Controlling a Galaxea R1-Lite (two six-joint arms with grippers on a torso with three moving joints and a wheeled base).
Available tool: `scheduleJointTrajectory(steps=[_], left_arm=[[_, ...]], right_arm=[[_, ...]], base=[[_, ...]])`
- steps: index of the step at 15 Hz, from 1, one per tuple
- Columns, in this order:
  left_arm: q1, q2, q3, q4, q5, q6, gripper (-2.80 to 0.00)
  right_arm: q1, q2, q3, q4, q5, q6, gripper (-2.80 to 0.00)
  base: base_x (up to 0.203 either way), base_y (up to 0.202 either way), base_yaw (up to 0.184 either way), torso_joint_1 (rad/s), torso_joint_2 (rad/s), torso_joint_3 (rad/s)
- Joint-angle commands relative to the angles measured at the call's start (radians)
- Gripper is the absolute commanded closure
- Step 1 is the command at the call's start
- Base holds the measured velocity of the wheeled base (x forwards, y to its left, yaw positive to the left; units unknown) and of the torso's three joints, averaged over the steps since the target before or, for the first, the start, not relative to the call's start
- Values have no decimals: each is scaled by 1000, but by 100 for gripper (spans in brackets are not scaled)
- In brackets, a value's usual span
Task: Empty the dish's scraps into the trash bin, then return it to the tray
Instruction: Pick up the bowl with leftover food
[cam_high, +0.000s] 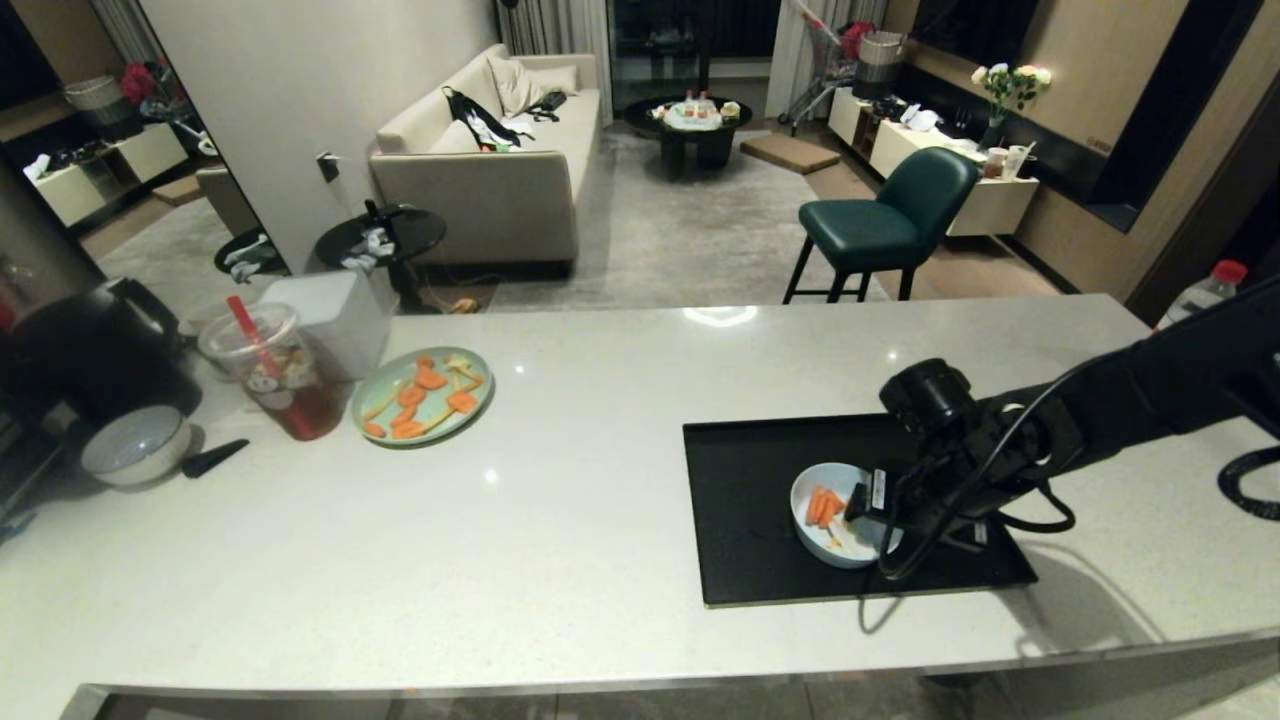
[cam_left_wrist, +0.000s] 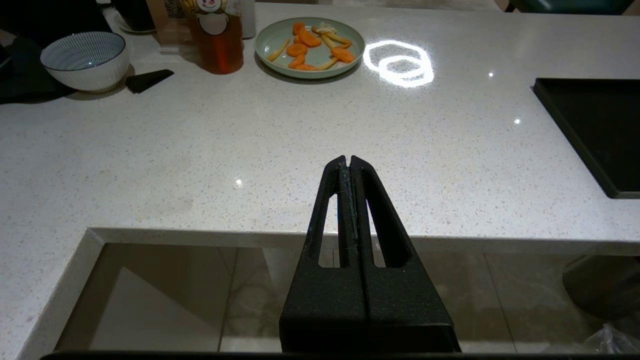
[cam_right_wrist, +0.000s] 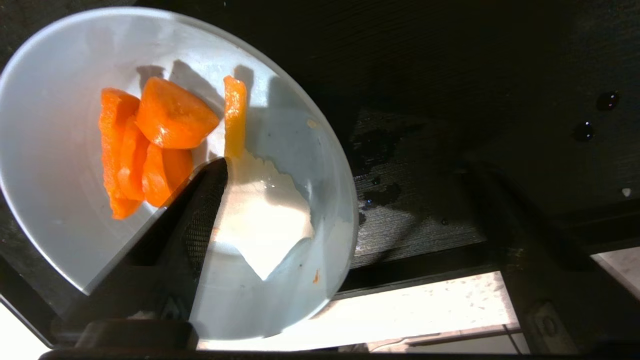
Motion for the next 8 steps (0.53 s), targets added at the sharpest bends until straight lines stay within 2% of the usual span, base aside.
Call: scheduleJointTrajectory(steps=[1, 8], left_arm=[[0, 1, 0, 0, 0, -1, 0], [0, 1, 0, 0, 0, -1, 0]], right_arm=[[1, 2, -1, -1, -1, 4, 0], [15, 18, -1, -1, -19, 4, 0]], base=[[0, 0, 0, 0, 0, 0], [0, 0, 0, 0, 0, 0]])
